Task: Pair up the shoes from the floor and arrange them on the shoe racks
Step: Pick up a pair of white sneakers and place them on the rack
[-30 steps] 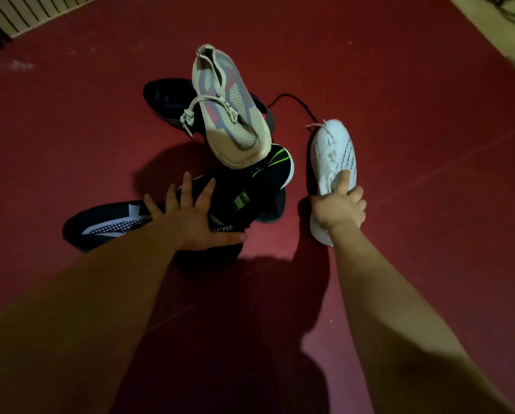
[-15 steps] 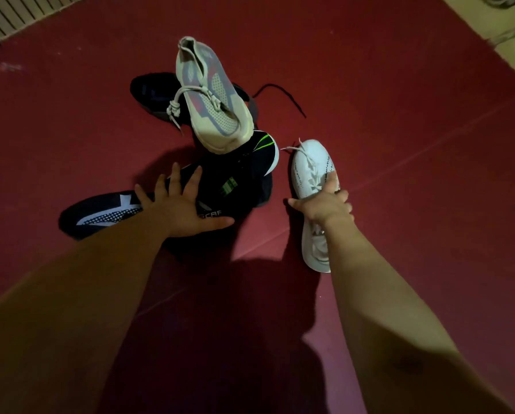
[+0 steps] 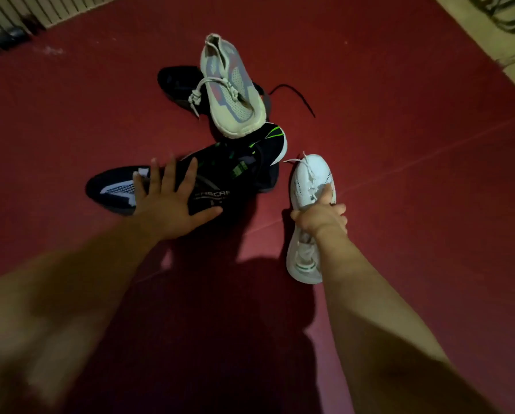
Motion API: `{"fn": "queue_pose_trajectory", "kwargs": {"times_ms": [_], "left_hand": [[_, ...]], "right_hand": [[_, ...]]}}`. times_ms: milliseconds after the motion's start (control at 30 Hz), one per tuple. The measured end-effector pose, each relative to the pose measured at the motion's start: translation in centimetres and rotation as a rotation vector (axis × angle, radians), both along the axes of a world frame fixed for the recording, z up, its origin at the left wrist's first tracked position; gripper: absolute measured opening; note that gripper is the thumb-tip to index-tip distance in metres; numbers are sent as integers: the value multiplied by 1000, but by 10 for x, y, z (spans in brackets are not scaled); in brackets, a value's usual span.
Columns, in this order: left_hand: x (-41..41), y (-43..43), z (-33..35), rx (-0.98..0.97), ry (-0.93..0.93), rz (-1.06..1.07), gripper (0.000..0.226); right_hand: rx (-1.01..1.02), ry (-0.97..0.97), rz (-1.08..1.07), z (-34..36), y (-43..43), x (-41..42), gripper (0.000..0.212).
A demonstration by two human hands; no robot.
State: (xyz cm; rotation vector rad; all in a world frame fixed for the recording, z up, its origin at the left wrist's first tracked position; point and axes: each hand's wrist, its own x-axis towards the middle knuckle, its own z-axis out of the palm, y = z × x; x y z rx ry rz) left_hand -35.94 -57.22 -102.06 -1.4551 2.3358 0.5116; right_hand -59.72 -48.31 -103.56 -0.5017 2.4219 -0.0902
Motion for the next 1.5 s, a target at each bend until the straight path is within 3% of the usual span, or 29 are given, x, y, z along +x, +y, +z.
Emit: {"fn": "queue_pose_trajectory", "kwargs": {"times_ms": [167, 367, 667, 967, 1100, 1333, 1500], "left_hand": [[41, 32, 12, 34, -120, 49, 100], [74, 77, 12, 102, -177, 73, 94], [177, 131, 31, 26, -55, 199, 94], [308, 185, 34, -5, 33, 352, 92], [354, 218, 32, 23, 58, 400, 93], [405, 270, 23, 77, 4, 507, 86], [449, 276, 10, 24, -150, 546, 83]], "right_hand": [[-22, 67, -31, -8, 11, 21, 95], [2, -10, -65, 1, 33, 46, 94], [-23, 42, 81, 25, 87, 152, 94], [-128, 14, 87, 51, 121, 263, 94], [-96, 7, 251, 55, 142, 327, 89], [-16, 21, 806, 67, 152, 427, 101], [-124, -2, 926, 25, 133, 478, 99]]}}
